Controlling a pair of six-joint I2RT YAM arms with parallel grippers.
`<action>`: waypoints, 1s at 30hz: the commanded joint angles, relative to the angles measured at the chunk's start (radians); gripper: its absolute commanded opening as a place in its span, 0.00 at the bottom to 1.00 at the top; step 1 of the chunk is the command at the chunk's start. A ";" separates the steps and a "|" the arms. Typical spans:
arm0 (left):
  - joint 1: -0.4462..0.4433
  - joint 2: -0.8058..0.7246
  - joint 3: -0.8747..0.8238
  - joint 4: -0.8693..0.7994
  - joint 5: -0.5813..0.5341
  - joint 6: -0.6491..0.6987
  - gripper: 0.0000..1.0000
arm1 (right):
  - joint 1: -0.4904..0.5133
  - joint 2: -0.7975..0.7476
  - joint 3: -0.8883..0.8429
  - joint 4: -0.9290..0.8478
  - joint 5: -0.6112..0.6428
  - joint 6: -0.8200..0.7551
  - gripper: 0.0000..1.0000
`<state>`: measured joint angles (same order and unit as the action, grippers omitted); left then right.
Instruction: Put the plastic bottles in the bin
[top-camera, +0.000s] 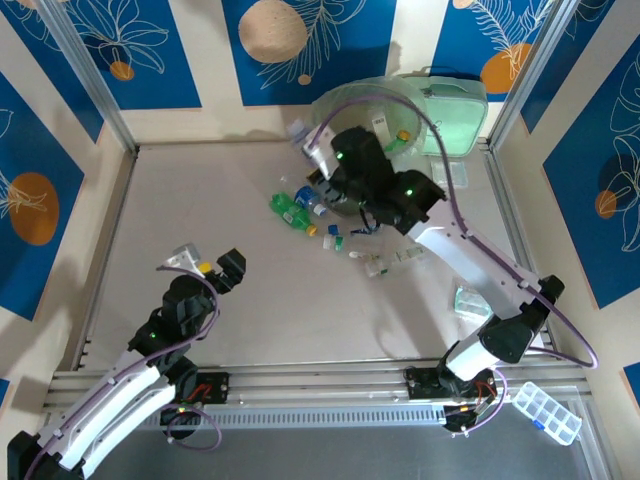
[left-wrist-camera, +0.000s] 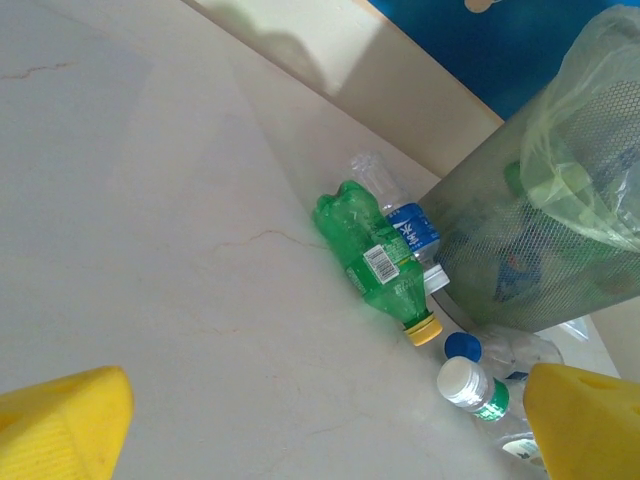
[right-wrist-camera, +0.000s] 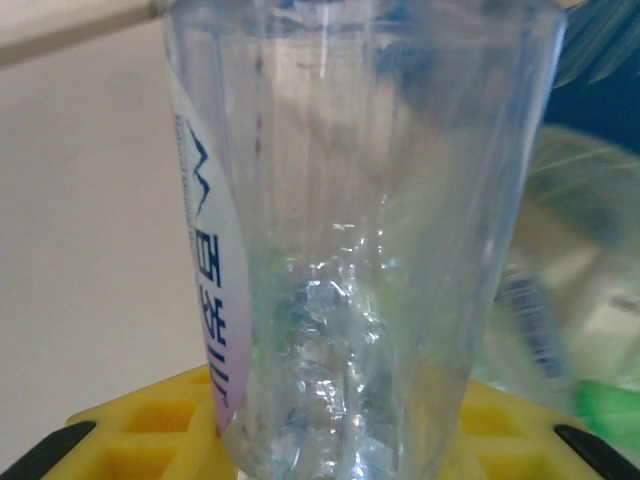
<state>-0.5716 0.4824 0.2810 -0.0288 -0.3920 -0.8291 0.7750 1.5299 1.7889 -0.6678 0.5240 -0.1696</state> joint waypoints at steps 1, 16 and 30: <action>0.000 0.008 -0.011 0.044 0.019 0.018 1.00 | -0.093 0.024 0.083 0.098 0.064 -0.034 0.38; 0.000 0.080 -0.003 0.076 0.030 0.028 0.99 | -0.347 0.503 0.564 -0.017 0.181 -0.115 0.39; -0.001 0.090 -0.002 0.077 0.035 0.019 0.99 | -0.347 0.640 0.432 0.216 0.359 -0.407 0.44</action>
<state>-0.5716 0.5720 0.2810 0.0223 -0.3691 -0.8284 0.4252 2.1609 2.2547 -0.5461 0.8421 -0.4828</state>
